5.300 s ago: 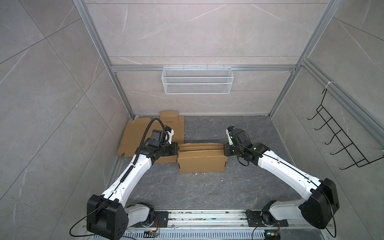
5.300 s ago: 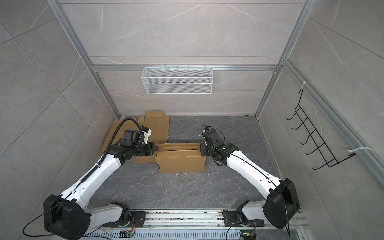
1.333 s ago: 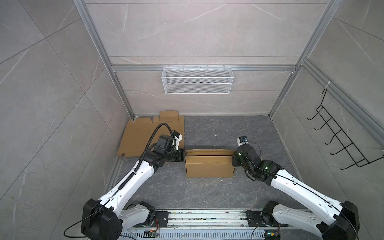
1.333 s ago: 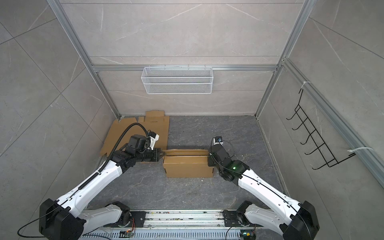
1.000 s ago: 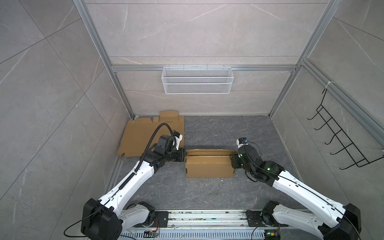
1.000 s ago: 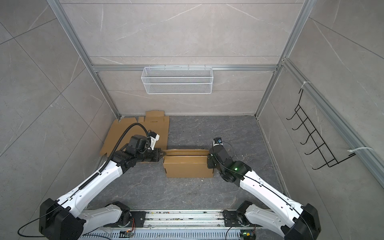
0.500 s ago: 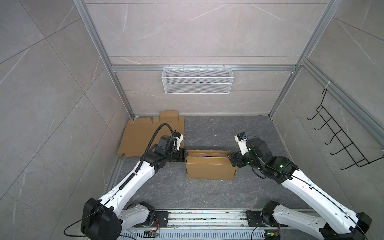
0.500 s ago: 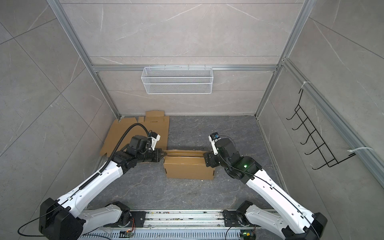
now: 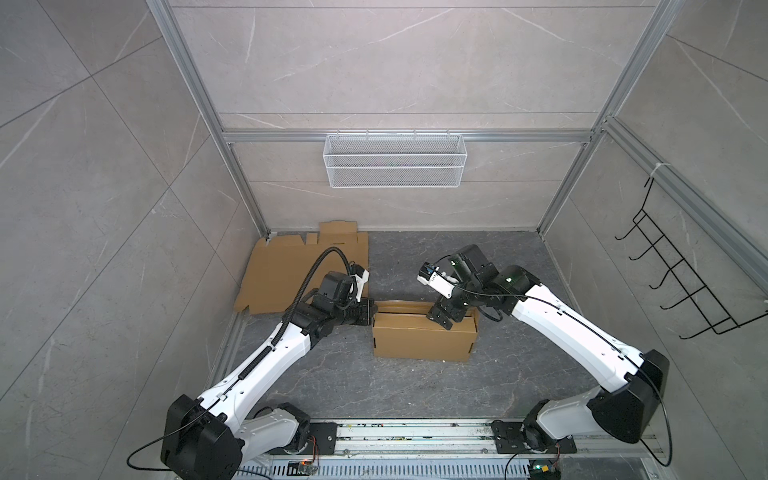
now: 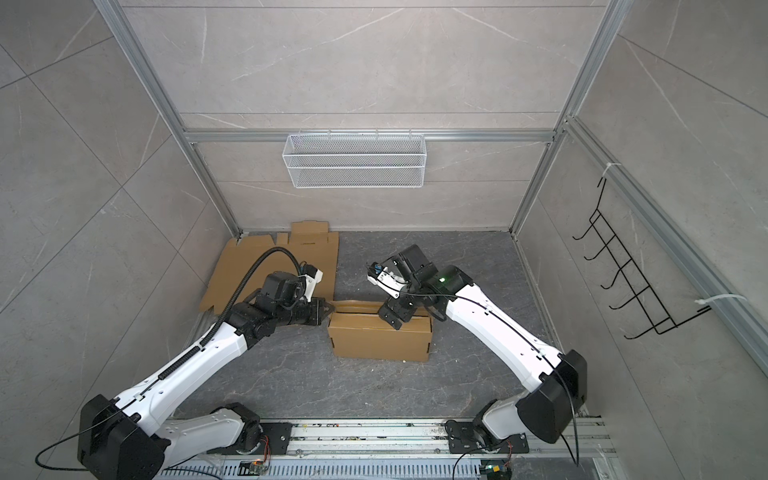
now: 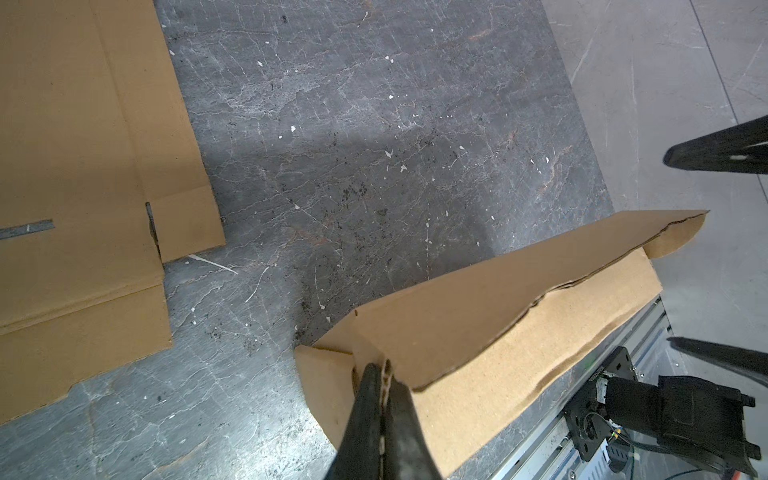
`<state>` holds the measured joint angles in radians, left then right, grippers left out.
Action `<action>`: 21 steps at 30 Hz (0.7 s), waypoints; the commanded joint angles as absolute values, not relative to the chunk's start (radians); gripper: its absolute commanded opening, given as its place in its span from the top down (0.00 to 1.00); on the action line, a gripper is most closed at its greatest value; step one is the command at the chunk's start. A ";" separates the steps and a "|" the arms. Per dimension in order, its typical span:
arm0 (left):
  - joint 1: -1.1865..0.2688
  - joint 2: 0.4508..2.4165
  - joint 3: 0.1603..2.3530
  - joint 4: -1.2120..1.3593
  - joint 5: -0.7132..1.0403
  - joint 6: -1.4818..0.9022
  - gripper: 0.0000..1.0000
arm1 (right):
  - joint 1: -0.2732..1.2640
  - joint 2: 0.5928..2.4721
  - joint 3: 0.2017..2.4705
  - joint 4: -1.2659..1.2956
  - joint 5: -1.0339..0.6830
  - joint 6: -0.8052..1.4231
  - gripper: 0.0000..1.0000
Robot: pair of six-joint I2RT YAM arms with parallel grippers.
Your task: Fold the paper box
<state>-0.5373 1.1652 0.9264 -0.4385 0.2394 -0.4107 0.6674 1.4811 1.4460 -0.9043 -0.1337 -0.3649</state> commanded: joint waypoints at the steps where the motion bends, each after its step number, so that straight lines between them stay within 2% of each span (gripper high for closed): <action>1: -0.553 1.176 0.911 -0.546 0.241 -0.394 0.97 | 0.675 1.537 1.507 -0.971 -0.238 -0.436 0.01; 21: -0.566 1.178 0.918 -0.549 0.236 -0.384 0.97 | 0.714 1.682 1.496 -0.988 -0.228 -0.514 0.03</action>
<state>-0.5476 1.1645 0.9272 -0.4393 0.2203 -0.3954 0.7086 1.6650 1.4784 -0.9504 -0.2230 -0.4911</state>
